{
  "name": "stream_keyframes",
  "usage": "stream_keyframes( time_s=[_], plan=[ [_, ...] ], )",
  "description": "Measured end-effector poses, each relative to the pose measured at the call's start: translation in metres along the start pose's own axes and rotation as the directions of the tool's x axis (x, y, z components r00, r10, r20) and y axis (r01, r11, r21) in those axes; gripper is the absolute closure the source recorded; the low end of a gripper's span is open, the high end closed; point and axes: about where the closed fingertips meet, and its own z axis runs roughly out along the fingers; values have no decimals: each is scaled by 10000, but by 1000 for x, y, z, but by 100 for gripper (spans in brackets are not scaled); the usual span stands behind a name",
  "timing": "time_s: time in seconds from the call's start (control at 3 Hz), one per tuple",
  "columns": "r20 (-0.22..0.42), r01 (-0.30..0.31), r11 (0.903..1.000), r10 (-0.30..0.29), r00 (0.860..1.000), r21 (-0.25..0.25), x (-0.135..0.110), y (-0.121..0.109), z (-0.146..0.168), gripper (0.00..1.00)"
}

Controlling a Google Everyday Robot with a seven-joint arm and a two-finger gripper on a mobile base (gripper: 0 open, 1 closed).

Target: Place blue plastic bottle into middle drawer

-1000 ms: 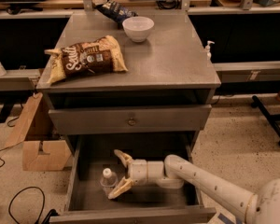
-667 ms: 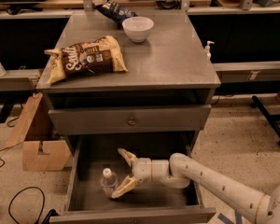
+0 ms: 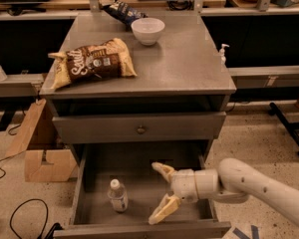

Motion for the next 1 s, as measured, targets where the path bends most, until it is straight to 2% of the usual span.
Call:
stream_keyframes(
  time_s=[0.33,1.0],
  plan=[
    [-447,614,9979,-605,9972,186,-29,-3,-12,0],
    [-607,587,9980,-572,9965,237,-32,-7,-17,0]
  ],
)
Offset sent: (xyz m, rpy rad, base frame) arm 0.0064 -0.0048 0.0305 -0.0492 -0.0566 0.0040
